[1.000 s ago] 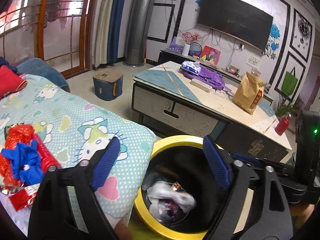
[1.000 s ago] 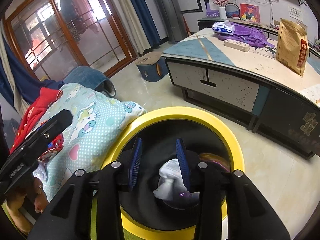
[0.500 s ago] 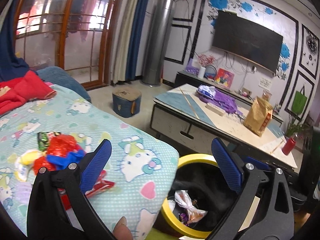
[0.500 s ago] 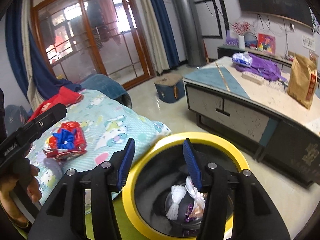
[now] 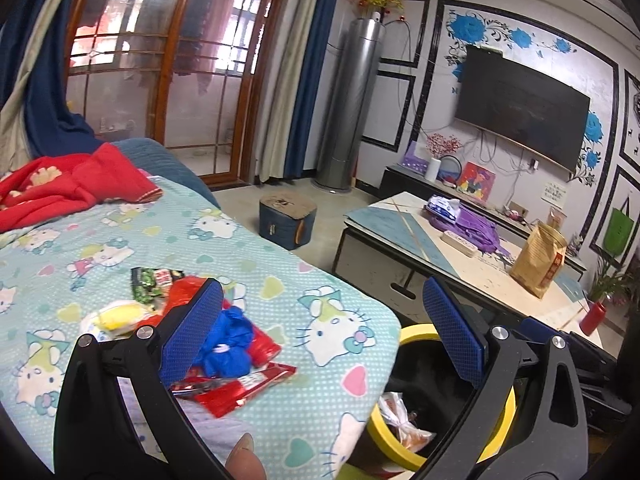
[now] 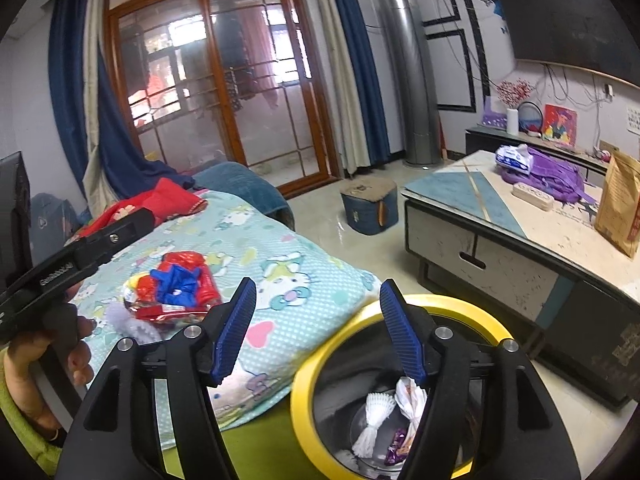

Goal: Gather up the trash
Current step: 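Move both grippers back over the remaining trash on the bed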

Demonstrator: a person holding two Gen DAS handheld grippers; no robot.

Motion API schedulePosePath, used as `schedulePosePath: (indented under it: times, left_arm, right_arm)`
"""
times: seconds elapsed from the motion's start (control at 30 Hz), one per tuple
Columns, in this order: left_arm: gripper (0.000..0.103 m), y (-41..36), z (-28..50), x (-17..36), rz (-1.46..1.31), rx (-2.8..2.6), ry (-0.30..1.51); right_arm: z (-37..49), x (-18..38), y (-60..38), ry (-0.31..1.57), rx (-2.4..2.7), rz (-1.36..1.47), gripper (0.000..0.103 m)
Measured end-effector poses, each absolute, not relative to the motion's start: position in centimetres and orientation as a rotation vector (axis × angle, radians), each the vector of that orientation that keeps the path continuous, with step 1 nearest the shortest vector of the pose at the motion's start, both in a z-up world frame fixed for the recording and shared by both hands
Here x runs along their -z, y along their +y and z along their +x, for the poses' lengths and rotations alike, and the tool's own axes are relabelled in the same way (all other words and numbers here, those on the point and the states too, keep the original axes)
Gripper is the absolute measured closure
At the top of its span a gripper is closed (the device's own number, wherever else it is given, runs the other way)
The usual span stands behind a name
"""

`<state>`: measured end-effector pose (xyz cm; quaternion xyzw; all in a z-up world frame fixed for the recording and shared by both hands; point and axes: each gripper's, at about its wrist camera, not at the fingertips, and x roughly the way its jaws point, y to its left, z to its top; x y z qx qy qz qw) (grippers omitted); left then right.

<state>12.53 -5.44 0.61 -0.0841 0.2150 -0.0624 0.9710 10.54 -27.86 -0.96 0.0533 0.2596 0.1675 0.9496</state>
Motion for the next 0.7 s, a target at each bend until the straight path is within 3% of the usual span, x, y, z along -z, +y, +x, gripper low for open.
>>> schedulePosePath:
  times: [0.7]
  left_arm:
    - [0.011,4.5,11.3,-0.8,-0.295,-0.059,0.415]
  right_arm:
    - [10.3,1.5,-20.5,0.571,-0.489,0.006,0.036]
